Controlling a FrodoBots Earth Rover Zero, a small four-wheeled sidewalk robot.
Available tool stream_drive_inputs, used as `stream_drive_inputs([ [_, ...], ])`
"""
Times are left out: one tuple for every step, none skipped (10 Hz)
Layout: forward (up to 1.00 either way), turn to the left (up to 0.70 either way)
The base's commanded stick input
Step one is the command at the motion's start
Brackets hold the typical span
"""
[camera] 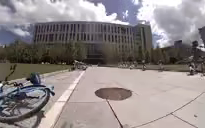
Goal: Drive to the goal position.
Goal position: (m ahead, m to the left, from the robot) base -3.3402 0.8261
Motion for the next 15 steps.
stream_drive_inputs([
  [0.70,0.00],
  [0.70,0.00],
  [0.70,0.00],
  [0.70,0.00],
  [0.70,0.00],
  [0.70,0.00],
  [0.70,0.00],
  [0.70,0.00],
  [0.70,0.00],
  [0.70,0.00],
  [0.70,0.00],
  [0.70,0.00],
  [0.70,0.00],
  [0.70,0.00],
  [0.70,0.00],
])
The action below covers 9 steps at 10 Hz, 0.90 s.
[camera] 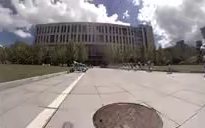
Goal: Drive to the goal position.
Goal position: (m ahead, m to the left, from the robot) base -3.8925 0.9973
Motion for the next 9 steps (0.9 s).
stream_drive_inputs([
  [0.70,0.00],
  [0.70,0.00],
  [0.70,0.00],
  [0.70,0.00],
  [0.70,0.00],
  [0.70,0.00],
  [0.70,0.00],
  [0.70,0.00],
  [0.70,0.00],
])
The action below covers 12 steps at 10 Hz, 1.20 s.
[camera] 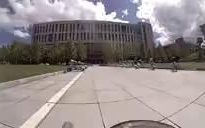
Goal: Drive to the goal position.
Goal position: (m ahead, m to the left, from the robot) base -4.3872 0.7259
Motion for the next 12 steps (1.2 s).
stream_drive_inputs([
  [0.70,0.00],
  [0.70,0.00],
  [0.70,0.00],
  [0.70,0.00],
  [0.70,0.00],
  [0.70,0.00],
  [0.70,0.00],
  [0.70,0.00],
  [0.70,0.00],
  [0.70,0.00],
  [0.70,0.00],
  [0.70,0.00],
])
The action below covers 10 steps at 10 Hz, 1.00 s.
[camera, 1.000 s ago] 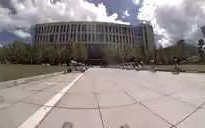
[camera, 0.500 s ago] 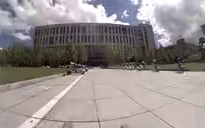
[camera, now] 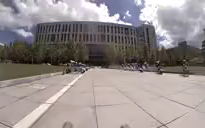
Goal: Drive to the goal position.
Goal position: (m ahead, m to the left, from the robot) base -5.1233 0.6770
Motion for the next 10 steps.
stream_drive_inputs([
  [0.70,0.00],
  [0.70,0.00],
  [0.70,0.00],
  [0.70,0.00],
  [0.70,0.00],
  [0.70,0.00],
  [0.70,0.00],
  [0.70,0.00],
  [0.70,0.00],
  [0.70,0.00],
])
